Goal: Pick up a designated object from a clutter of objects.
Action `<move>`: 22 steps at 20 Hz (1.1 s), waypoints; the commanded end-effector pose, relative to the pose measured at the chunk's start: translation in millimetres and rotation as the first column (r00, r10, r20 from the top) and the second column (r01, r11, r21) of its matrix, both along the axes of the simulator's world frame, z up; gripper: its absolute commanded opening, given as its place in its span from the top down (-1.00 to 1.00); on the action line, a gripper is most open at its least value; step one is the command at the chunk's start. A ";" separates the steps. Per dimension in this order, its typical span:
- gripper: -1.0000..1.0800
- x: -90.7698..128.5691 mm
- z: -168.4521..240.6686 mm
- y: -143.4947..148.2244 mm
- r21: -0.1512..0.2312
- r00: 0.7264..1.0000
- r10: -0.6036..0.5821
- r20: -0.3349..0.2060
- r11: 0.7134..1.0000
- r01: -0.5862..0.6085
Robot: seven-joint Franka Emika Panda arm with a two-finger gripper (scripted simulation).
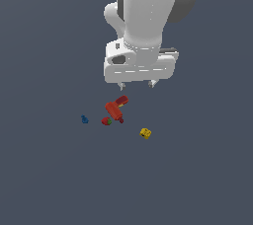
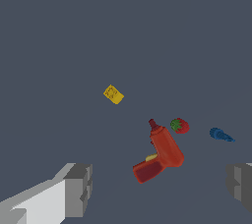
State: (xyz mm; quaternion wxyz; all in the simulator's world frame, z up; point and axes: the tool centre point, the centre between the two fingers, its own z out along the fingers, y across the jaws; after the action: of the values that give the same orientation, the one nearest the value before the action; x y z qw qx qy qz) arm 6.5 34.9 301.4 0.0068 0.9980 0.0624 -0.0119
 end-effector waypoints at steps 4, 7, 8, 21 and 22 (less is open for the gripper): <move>-0.92 8.2 -19.7 3.6 -0.004 0.997 0.075 0.000 0.997 -0.075; -0.92 14.4 -35.9 6.8 -0.006 0.991 0.136 0.000 0.991 -0.136; -0.92 16.6 -42.1 8.1 -0.006 0.987 0.160 0.000 0.987 -0.160; -0.92 40.4 -148.8 32.6 -0.001 0.850 0.527 0.005 0.850 -0.527; -0.92 41.2 -157.0 34.7 0.000 0.833 0.553 0.006 0.833 -0.553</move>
State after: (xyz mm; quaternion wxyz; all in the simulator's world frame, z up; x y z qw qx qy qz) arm 46.3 66.3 157.2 0.0102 0.9456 0.3250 -0.0079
